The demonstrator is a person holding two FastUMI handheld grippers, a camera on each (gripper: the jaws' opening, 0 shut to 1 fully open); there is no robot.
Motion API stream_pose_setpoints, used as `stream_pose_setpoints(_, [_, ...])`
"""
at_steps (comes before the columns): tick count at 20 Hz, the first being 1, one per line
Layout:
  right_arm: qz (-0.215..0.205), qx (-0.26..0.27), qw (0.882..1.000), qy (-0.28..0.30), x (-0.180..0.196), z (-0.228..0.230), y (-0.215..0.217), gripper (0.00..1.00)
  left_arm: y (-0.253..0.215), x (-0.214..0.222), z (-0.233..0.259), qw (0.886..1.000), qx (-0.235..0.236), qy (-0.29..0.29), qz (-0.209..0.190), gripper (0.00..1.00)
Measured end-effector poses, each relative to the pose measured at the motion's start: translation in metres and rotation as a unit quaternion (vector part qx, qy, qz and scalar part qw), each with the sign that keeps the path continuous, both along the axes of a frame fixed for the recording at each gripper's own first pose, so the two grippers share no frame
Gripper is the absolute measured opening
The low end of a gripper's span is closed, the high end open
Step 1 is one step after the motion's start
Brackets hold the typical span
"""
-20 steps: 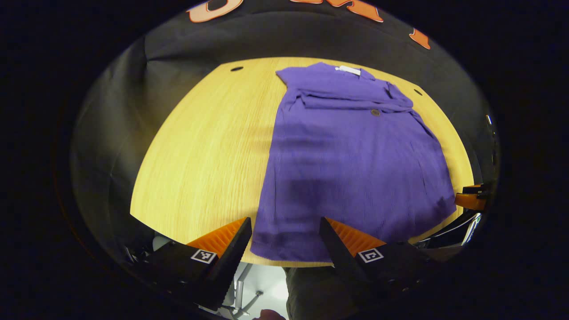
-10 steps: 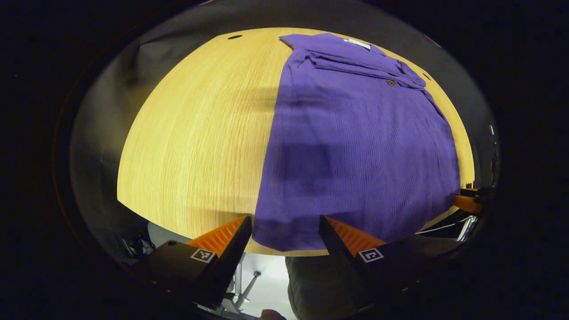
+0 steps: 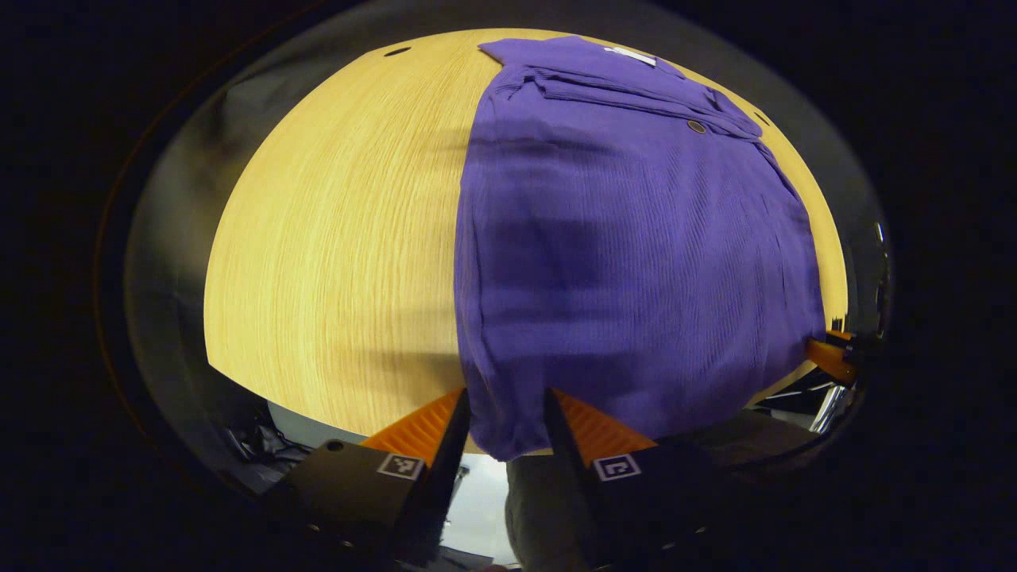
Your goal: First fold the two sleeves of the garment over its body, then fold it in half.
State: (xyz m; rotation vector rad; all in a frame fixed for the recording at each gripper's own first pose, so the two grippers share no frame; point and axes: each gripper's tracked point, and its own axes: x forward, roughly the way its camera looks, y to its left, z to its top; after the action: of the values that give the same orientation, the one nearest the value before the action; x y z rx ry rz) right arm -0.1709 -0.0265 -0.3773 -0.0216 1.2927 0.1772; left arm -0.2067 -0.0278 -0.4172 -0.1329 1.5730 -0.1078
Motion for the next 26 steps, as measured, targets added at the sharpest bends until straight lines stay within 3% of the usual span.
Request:
stream_pose_setpoints(1, [-0.008, 0.007, 1.0, 0.004, 0.0, 0.0, 0.002, 0.35, -0.005, 0.006, -0.001, 1.0, -0.011, 0.004, 0.013, 0.49])
stream_pose_setpoints(3, [-0.027, 0.022, 0.999, 0.008, 0.004, 0.001, 0.007, 0.14, -0.003, 0.0, -0.004, 1.0, -0.021, 0.019, 0.005, 0.21])
stream_pose_setpoints(4, [-0.037, 0.027, 0.999, 0.011, 0.006, 0.001, 0.008, 0.11, -0.015, 0.014, -0.004, 0.999, -0.03, 0.027, 0.01, 0.21])
stream_pose_setpoints(5, [-0.041, 0.031, 0.999, 0.011, 0.009, 0.002, 0.009, 0.07, -0.007, 0.001, 0.001, 0.998, -0.042, 0.037, 0.016, 0.14])
stream_pose_setpoints(10, [-0.052, 0.064, 0.996, 0.012, 0.012, 0.016, 0.023, 0.05, -0.007, 0.008, 0.005, 0.996, -0.065, 0.058, 0.027, 0.08])
stream_pose_setpoints(14, [-0.055, 0.086, 0.995, 0.001, 0.025, 0.046, 0.029, 0.05, -0.001, 0.027, 0.033, 0.998, -0.047, 0.039, -0.01, 0.08])
stream_pose_setpoints(26, [-0.071, 0.124, 0.988, -0.051, 0.069, 0.137, 0.058, 0.05, 0.004, 0.117, 0.1, 0.992, -0.099, -0.039, -0.067, 0.08])
